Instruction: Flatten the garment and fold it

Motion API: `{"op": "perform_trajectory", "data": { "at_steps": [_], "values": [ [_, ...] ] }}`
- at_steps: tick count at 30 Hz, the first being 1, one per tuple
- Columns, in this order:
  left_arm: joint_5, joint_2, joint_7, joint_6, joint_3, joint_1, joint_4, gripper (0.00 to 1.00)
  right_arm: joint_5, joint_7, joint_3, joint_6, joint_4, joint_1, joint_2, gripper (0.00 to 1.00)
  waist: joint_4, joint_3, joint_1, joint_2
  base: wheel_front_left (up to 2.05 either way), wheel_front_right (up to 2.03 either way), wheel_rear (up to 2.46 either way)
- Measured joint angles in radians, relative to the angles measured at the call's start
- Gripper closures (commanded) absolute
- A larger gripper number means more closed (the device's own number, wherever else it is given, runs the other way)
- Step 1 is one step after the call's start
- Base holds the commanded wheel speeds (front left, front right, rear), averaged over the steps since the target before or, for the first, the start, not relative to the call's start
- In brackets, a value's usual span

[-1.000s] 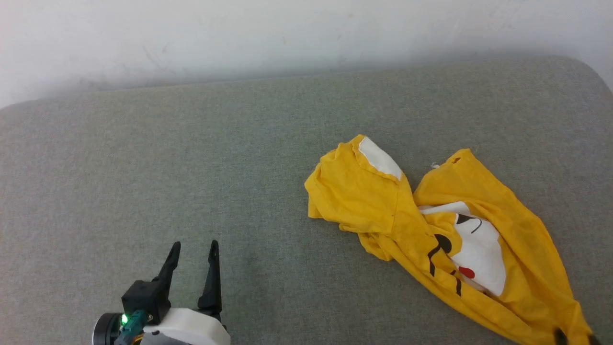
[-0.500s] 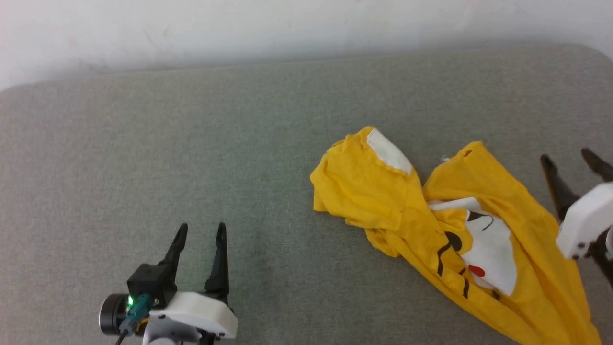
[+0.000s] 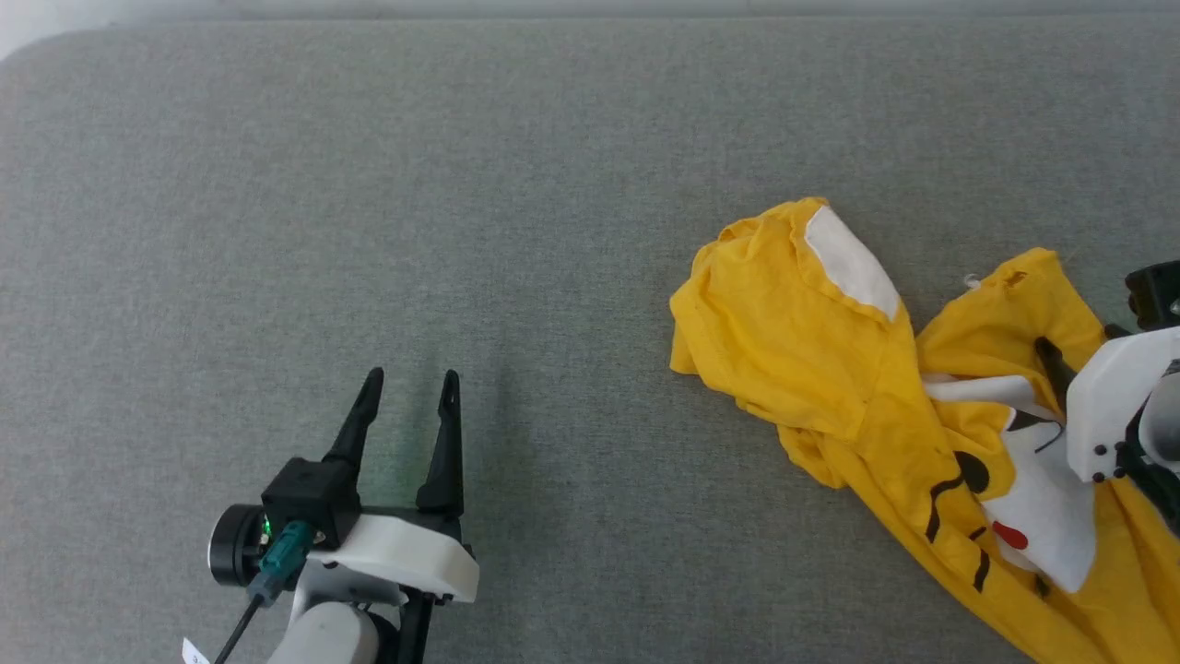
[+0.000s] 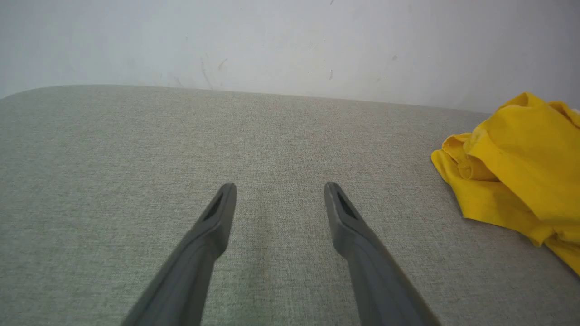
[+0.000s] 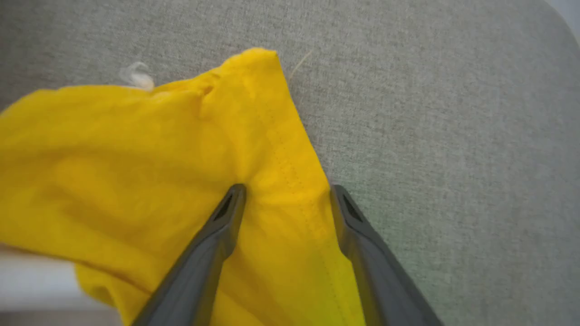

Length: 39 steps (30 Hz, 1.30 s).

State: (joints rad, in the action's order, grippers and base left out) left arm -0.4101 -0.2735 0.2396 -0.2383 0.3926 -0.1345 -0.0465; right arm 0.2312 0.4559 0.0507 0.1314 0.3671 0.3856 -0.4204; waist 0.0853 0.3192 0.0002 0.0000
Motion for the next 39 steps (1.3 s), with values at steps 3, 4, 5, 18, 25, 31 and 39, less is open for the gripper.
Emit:
{"op": "perform_trajectory", "data": {
  "at_steps": [3,4,5,18,25,31,39],
  "values": [
    [0.000,0.000,0.000,0.000,-0.001,0.000,-0.007,0.00,0.030,0.000,0.016,0.000,0.043,0.025,-0.012,0.61,0.013,0.014,-0.0003,0.0000,0.00,0.00,0.00],
    [0.000,-0.002,0.000,0.000,-0.001,0.000,-0.009,0.00,0.034,-0.009,0.021,0.000,0.053,0.035,-0.014,1.00,0.013,0.014,-0.0002,0.0000,0.00,0.00,0.00],
    [0.000,-0.003,0.000,0.000,-0.001,0.000,-0.011,0.00,0.034,-0.021,0.024,0.001,0.063,0.042,-0.013,1.00,0.011,0.014,-0.0002,0.0000,0.00,0.00,0.00],
    [-0.008,-0.026,-0.008,-0.010,-0.011,0.042,-0.007,0.00,0.068,-0.222,-0.249,0.002,0.022,-0.044,0.008,1.00,-0.064,-0.083,-0.0003,0.0000,0.00,0.00,0.00],
    [-0.020,-0.031,-0.011,-0.011,-0.008,0.068,-0.002,0.00,0.023,-0.217,-0.520,0.001,-0.060,-0.426,0.142,1.00,-0.108,-0.130,-0.0004,0.0000,0.00,0.00,0.00],
    [-0.023,-0.041,-0.020,-0.014,-0.008,0.076,-0.002,0.00,-0.048,-0.232,-0.546,0.001,-0.105,-0.533,0.298,0.00,-0.117,-0.145,-0.0004,0.0000,0.00,0.00,0.00],
    [-0.026,-0.047,-0.030,-0.021,-0.005,0.077,0.010,0.00,-0.062,-0.246,-0.398,0.001,-0.346,-0.382,0.282,0.00,-0.102,-0.162,-0.0003,0.0000,0.00,0.00,0.00]
  ]
}}
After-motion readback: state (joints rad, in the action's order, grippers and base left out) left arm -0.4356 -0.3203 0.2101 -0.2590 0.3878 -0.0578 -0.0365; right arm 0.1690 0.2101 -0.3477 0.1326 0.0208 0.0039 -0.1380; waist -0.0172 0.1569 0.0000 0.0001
